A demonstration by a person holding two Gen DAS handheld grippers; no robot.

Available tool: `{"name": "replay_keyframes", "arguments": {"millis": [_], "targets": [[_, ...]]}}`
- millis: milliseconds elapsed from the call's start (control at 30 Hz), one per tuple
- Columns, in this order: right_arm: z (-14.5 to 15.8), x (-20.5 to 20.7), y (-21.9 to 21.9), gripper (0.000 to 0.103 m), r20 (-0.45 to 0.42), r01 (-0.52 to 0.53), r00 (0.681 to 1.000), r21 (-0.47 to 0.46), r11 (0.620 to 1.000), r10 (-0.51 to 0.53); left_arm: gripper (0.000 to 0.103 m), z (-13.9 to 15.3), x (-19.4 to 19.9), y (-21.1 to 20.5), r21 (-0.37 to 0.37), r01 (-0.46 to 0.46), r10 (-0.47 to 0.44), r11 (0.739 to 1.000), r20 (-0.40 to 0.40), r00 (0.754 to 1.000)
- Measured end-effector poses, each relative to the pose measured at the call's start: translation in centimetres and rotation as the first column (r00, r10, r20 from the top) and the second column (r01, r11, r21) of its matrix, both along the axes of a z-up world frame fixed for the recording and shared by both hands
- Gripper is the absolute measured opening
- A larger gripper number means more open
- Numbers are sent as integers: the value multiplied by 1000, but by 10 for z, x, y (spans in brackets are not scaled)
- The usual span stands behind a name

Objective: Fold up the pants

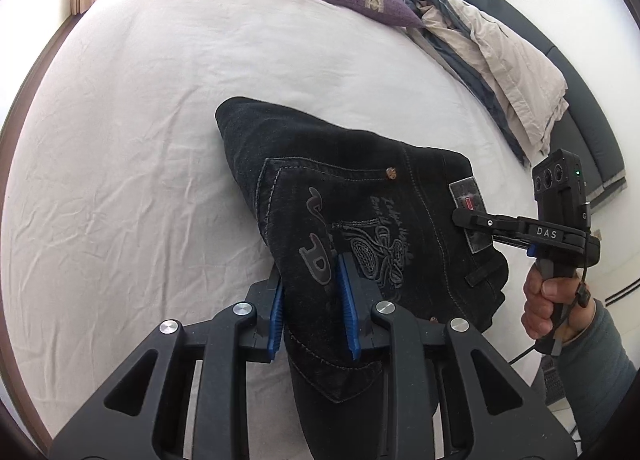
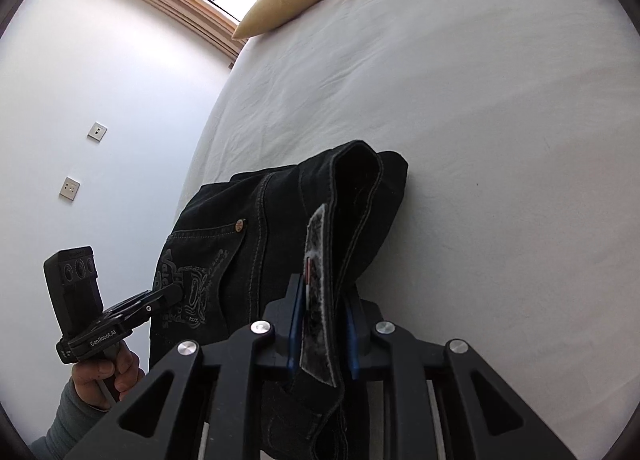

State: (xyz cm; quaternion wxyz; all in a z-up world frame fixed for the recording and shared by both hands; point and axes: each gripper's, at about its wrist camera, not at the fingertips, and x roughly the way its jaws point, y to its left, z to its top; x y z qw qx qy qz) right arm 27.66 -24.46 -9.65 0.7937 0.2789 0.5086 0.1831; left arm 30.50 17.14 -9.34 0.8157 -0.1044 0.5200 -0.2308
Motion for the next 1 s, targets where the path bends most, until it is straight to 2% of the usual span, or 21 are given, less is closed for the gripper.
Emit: {"name": "replay_keyframes", "arguments": {"millis": [33, 67, 133, 167, 233, 333, 433, 500, 533, 567, 633, 700, 767, 800, 900, 933, 1000], "targets": [[-9, 2, -4, 36, -13, 10, 1000, 28, 1000, -10, 30, -7, -3, 0, 0, -6, 6, 1000, 2, 1000], [-18, 1, -9, 41, -27, 26, 999, 49, 998, -25, 37, -12, -3, 4, -5, -13, 13, 1000, 4, 1000], [-27, -2, -15, 43, -5, 44, 999, 117, 992, -43, 52, -23, -7, 12, -18, -38, 38, 999, 10, 999], [-28, -5, -18, 44, 7, 45, 999, 137, 990, -46, 54, -26, -8, 17, -44, -47, 48, 998, 15, 999], [-27, -10, -19, 52, 13, 55, 998, 160, 986, -58, 54, -28, -14, 22, -69, -56, 57, 996, 15, 998], [-16, -22, -30, 64, 26, 96, 995, 144, 985, -101, 54, -16, -26, 25, -41, -64, 67, 997, 53, 996], [0, -42, -46, 66, 39, 172, 983, 97, 980, -177, 55, 9, -51, 25, 14, -95, 93, 995, 126, 988], [22, -63, -47, 66, 101, 197, 975, 43, 980, -200, 67, 31, -75, 24, 54, -121, 108, 991, 200, 974], [36, -74, -45, 67, 144, 205, 968, -1, 979, -203, 79, 45, -89, 21, 65, -138, 118, 988, 250, 961], [51, -86, -40, 68, 191, 211, 961, -36, 977, -201, 90, 59, -104, 20, 67, -154, 127, 986, 305, 944], [83, -114, -28, 75, 292, 225, 938, -107, 969, -185, 103, 87, -135, 14, 76, -167, 124, 983, 395, 910], [117, -143, -14, 79, 403, 260, 899, -178, 949, -171, 103, 115, -165, 4, 139, -207, 117, 969, 481, 869], [150, -170, 1, 90, 514, 310, 842, -216, 926, -162, 103, 144, -200, -2, 171, -269, 122, 948, 584, 802], [166, -185, 6, 101, 567, 345, 806, -220, 913, -168, 103, 161, -218, -5, 171, -306, 133, 937, 633, 762], [209, -225, 17, 103, 698, 448, 686, -185, 875, -204, 103, 207, -263, -10, 144, -417, 183, 897, 738, 650], [223, -237, 19, 103, 723, 469, 658, -173, 866, -212, 103, 221, -274, -12, 134, -444, 196, 886, 760, 620], [247, -253, 21, 103, 749, 510, 621, -159, 845, -234, 103, 245, -294, -16, 119, -465, 199, 877, 792, 578]]}}
